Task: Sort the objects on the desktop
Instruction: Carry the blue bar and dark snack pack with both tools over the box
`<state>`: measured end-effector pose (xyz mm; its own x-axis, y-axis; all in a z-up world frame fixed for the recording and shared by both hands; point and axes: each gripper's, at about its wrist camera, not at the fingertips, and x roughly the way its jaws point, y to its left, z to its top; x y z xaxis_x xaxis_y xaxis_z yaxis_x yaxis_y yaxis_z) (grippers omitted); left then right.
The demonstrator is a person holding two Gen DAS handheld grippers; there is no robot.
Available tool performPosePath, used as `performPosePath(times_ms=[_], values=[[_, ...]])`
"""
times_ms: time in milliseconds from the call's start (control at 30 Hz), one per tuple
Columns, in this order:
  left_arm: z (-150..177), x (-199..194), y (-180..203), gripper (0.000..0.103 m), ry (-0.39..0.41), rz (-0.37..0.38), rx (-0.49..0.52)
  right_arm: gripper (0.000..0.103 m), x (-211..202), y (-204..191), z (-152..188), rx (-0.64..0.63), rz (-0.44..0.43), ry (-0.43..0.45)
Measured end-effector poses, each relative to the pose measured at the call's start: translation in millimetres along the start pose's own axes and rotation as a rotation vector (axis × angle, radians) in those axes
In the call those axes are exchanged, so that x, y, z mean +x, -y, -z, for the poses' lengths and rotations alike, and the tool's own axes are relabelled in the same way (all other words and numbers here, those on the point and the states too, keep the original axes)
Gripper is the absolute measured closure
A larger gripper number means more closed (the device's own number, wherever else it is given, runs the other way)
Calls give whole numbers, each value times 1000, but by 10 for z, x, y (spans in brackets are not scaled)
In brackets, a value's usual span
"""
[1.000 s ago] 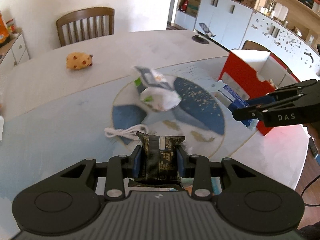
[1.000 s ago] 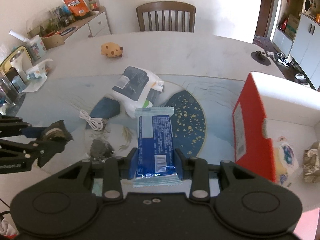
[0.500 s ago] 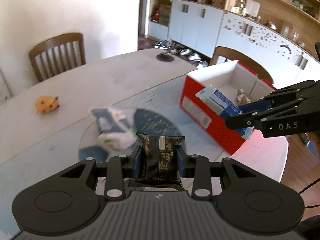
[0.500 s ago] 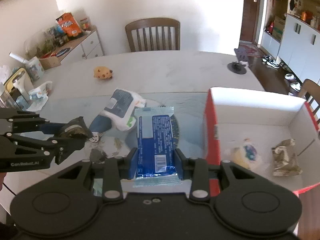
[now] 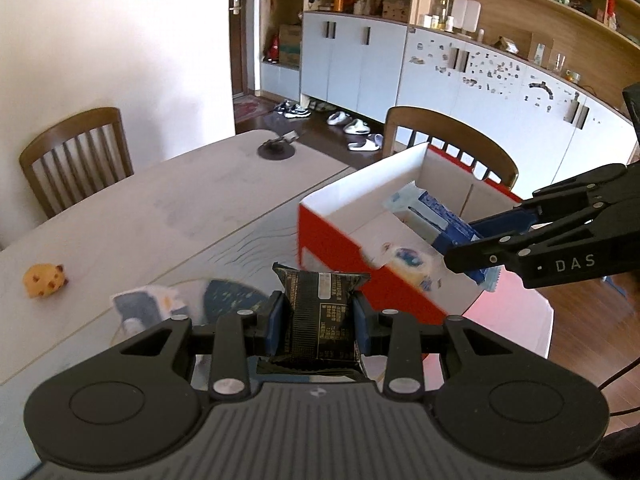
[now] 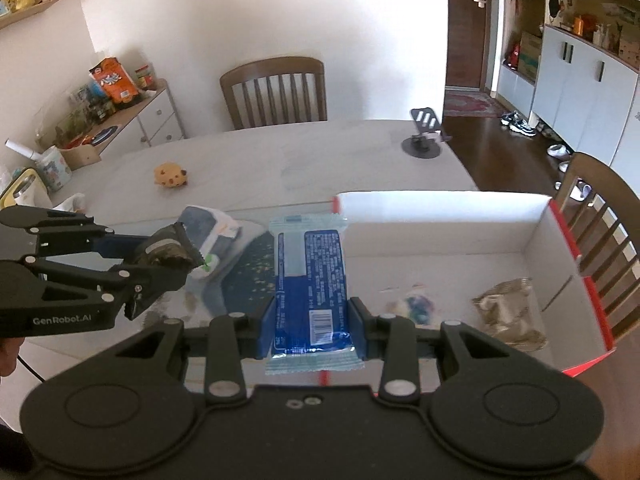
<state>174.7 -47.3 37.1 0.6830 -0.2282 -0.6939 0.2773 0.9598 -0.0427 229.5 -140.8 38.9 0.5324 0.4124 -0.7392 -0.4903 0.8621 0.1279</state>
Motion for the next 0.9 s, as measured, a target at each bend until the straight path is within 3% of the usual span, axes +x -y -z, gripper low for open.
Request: performPosePath(times_ms=[500, 700, 900], values=[[-378, 423, 560, 69, -20, 51, 54, 67, -29, 710, 2, 3, 2, -20], [-533, 671, 781, 69, -49, 81, 115, 67, 92, 999, -43, -6, 7, -44], [-700, 949, 851, 69, -61, 70, 114, 67, 245, 1233, -76, -25, 16, -77]])
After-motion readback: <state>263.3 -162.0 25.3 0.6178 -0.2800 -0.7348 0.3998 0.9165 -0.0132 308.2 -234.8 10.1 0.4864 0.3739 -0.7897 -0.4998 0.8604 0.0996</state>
